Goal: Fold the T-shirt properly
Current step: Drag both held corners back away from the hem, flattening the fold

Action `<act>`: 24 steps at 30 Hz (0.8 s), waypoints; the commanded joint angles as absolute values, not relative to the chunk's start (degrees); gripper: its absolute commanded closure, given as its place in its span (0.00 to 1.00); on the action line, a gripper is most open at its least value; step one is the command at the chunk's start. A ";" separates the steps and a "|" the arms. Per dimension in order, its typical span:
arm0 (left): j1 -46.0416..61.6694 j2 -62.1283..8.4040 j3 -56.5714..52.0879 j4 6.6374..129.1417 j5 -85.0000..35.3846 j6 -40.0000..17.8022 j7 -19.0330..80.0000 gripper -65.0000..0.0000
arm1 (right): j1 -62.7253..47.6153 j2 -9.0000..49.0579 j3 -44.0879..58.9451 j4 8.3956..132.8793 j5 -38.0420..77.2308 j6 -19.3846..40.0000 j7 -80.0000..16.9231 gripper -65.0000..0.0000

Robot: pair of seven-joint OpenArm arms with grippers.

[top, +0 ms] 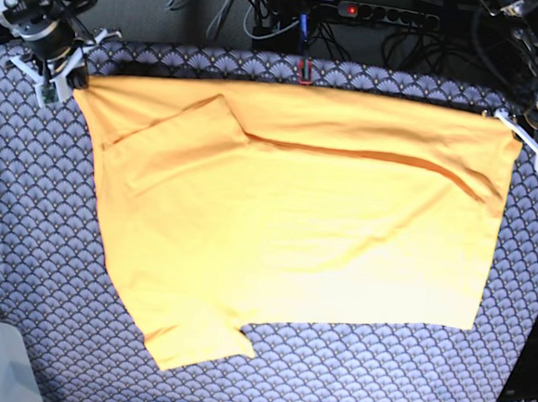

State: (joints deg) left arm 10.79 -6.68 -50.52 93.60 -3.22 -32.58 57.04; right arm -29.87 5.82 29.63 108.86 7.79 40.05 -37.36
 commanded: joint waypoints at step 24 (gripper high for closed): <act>12.97 -5.93 -50.86 94.37 -3.12 -40.00 55.78 0.54 | -29.49 5.32 30.29 104.75 8.04 40.00 -36.79 0.57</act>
State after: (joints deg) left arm 13.28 -4.99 -50.63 93.27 -2.61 -40.12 56.75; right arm -29.30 4.73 29.89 103.85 7.73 40.05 -38.04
